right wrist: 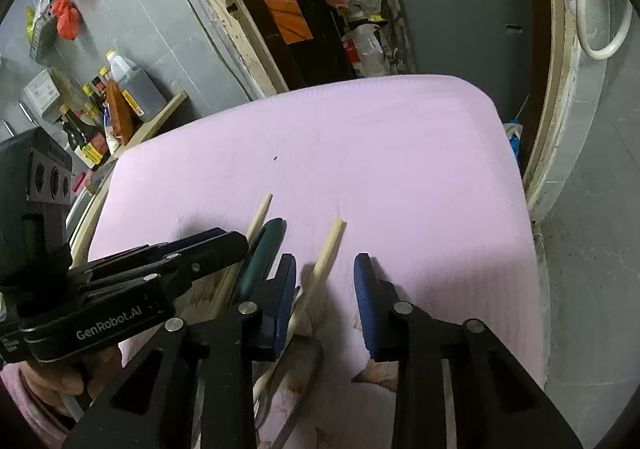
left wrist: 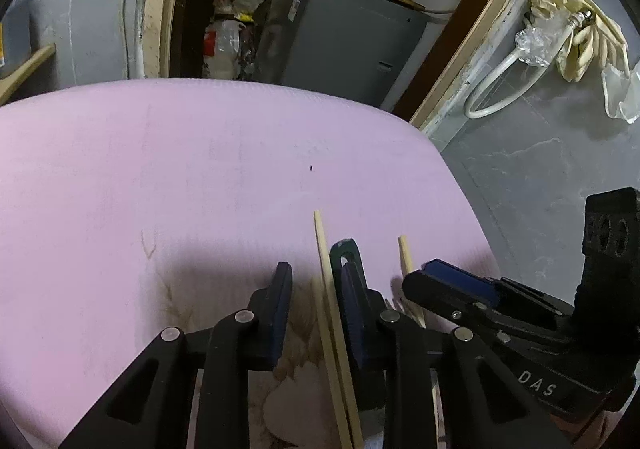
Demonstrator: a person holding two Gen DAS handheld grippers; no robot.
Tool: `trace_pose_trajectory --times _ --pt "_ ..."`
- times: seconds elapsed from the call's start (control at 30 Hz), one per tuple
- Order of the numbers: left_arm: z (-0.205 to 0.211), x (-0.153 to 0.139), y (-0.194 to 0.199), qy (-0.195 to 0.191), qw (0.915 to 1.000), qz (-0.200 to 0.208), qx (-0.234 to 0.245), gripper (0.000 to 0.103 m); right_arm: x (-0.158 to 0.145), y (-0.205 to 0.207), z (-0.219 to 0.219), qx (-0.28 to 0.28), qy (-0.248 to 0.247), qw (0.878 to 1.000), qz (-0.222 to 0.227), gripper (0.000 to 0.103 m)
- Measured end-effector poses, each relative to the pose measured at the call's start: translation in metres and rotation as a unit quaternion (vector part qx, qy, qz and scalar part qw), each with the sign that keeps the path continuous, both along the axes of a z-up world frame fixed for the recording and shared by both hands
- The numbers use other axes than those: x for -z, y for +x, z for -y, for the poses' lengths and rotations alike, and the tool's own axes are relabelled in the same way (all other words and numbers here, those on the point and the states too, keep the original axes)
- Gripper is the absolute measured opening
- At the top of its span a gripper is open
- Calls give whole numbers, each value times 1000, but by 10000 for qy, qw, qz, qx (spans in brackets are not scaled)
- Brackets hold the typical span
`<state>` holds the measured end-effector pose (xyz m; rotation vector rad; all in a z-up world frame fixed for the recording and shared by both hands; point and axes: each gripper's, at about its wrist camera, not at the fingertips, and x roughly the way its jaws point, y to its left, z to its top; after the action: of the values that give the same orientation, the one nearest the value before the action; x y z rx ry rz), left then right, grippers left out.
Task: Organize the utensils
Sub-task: 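Grasp a wooden chopstick with the left tool while the right tool grasps another chopstick, then lift both held chopsticks off the table and swing them toward the caddy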
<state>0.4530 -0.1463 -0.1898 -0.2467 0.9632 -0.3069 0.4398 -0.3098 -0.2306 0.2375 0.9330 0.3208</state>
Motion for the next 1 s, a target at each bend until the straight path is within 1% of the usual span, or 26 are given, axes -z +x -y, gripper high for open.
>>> trace_pose_trajectory --times 0.13,0.3,0.5,0.57,0.63,0.67,0.73,0.8,0.83,0.87,1.0 --pt "0 1 8 -27 10000 -87 40 19 0 2 0 5 -173 9998 -38 12" --pt "7 0 15 111 9996 -212 166 16 -3 3 0 -123 -328 9993 -141 11" --pt "16 -3 30 300 9978 -524 262 14 -2 5 4 -140 -292 9992 -216 11" --pt "20 -5 37 415 9965 -680 265 12 -2 5 5 -122 -271 9993 -221 11" --pt "25 -6 42 585 9951 -728 312 11 -1 5 4 -109 -260 9994 -225 11" --pt "26 -6 42 649 9946 -736 323 11 -1 5 4 -99 -259 9994 -225 11" --pt "33 -6 42 908 9926 -729 348 9 0 5 4 -90 -266 9994 -215 11" --pt "35 -6 39 1044 9917 -680 332 6 -1 5 3 -81 -285 9993 -209 9" --pt "35 -7 38 1059 9918 -653 301 5 0 5 4 -75 -280 9994 -213 6" --pt "33 -6 38 1031 9921 -654 288 5 0 4 5 -56 -239 9994 -235 5" --pt "21 -6 32 695 9945 -755 193 5 2 1 12 9 -18 9995 -329 4"
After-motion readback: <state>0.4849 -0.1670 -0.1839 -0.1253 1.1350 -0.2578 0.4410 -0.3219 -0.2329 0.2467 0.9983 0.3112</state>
